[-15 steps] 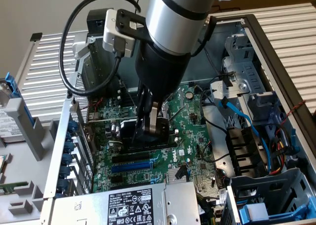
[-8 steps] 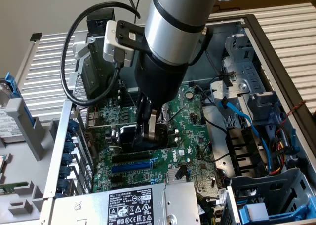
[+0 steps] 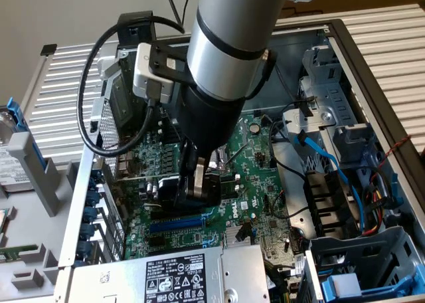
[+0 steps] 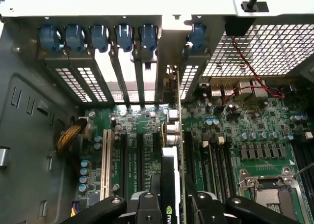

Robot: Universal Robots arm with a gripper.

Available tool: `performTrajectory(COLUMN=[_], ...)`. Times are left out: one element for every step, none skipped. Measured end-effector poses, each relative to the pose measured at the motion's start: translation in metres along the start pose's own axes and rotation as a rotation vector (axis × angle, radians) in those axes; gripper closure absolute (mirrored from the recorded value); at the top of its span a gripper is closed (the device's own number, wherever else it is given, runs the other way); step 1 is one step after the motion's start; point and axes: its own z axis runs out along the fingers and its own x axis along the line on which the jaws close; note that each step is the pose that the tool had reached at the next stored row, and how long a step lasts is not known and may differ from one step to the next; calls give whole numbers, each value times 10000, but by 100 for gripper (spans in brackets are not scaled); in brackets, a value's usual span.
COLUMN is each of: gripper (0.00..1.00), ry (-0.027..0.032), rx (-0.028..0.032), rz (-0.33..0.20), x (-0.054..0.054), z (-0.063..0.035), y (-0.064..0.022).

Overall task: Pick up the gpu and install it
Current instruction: 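Insert the gpu into the slot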

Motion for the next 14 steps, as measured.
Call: performTrajectory(gripper=[71,71,71,71,71,71,71,71,71,71,71,71,71,71], ry=[-1,-5,-8,-10,-8,-8,-8,-10,-14,-20,-26,-28,-28,-28], rx=[26,48,72,86,86,86,86,87,88,88,89,89,89,89], rz=[-1,-5,-6,-7,-6,-6,-6,-4,5,20,36,42,42,41], x=[1,1,1,1,1,1,1,1,1,2,1,1,1,1], z=[12,21,30,35,35,35,35,36,39,41,42,42,42,42], y=[-3,-7,-11,-13,-12,-12,-12,-13,-13,-14,-14,-14,-14,-15])
